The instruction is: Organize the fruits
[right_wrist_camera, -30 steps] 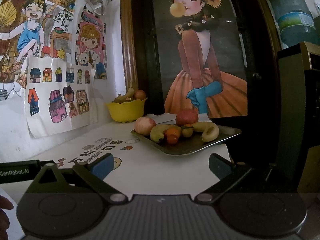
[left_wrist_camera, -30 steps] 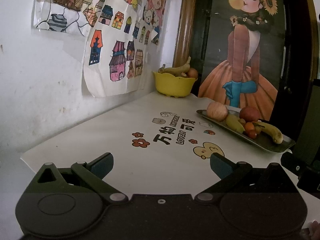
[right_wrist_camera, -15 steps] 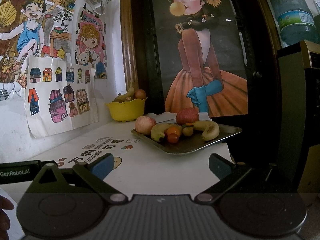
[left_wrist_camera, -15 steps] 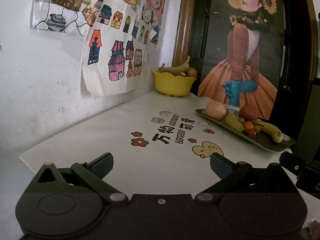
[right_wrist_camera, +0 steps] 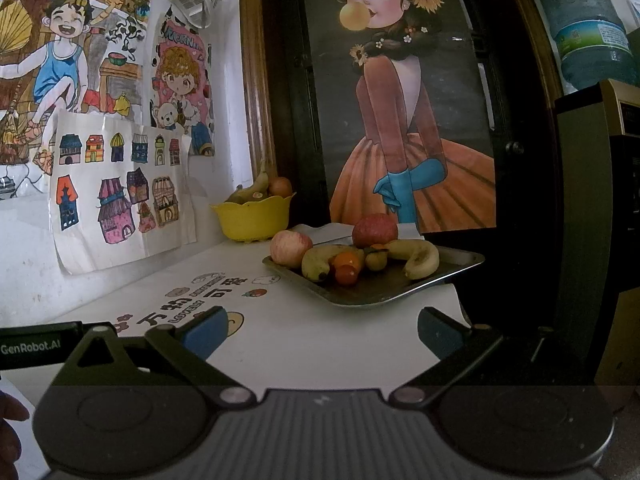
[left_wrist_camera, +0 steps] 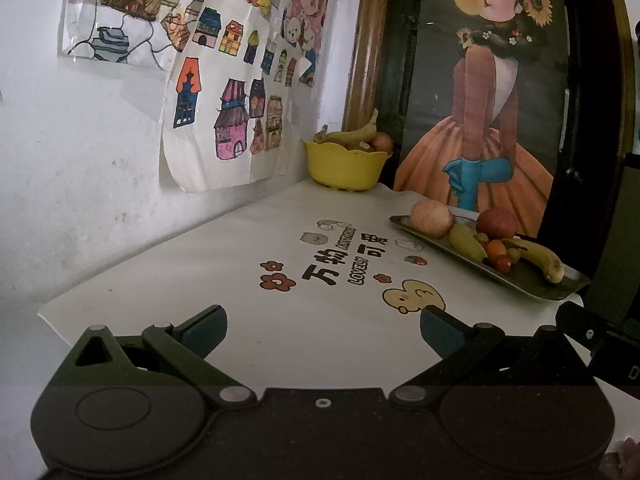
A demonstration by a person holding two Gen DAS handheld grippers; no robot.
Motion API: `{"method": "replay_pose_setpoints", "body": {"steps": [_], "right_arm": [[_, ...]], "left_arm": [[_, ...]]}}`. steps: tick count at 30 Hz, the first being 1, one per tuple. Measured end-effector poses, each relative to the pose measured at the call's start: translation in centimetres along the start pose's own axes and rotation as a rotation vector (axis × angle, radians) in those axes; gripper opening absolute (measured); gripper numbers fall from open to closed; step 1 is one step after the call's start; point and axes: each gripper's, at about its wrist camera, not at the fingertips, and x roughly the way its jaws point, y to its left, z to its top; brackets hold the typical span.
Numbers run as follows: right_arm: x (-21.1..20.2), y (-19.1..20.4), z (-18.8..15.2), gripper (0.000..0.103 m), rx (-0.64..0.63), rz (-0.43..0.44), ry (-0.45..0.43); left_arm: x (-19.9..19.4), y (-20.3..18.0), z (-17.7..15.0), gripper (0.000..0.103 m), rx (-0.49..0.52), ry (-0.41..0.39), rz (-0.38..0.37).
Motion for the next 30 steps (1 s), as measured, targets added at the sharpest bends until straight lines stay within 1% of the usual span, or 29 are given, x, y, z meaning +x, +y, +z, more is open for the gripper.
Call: {"method": "replay_pose_setpoints", "body": {"steps": [5, 8, 12, 14, 30], "right_arm": [[0.0, 0.3, -0.1, 0.103, -0.007, -0.002, 0.004], [0.0, 0.6, -0.2, 0.103, -0.015, -0.012, 0.014], [0.3, 1.0, -0.1, 0.103, -0.030, -0.025, 0.036], [0.3, 1.0, 0.0, 0.103, -0.035, -0.024, 0.041], [0.6, 0.7, 0.2, 0.103, -0.015, -0.016, 0.068]], "left_arm": [[0.0, -0.5, -0.4, 0.102, 0.012, 0.010, -0.005], [0.1, -0.7, -0.3, 0.102, 0.025, 0.027, 0.017], [0.0, -0.8, -0.1, 0.102, 0.034, 0.030, 0.053], [0.0, -0.8, 0.0, 0.102, 0.036, 0.032, 0.059], [0.5, -2.2, -0.1, 0.102, 0.068, 0.052, 0.042]]}}
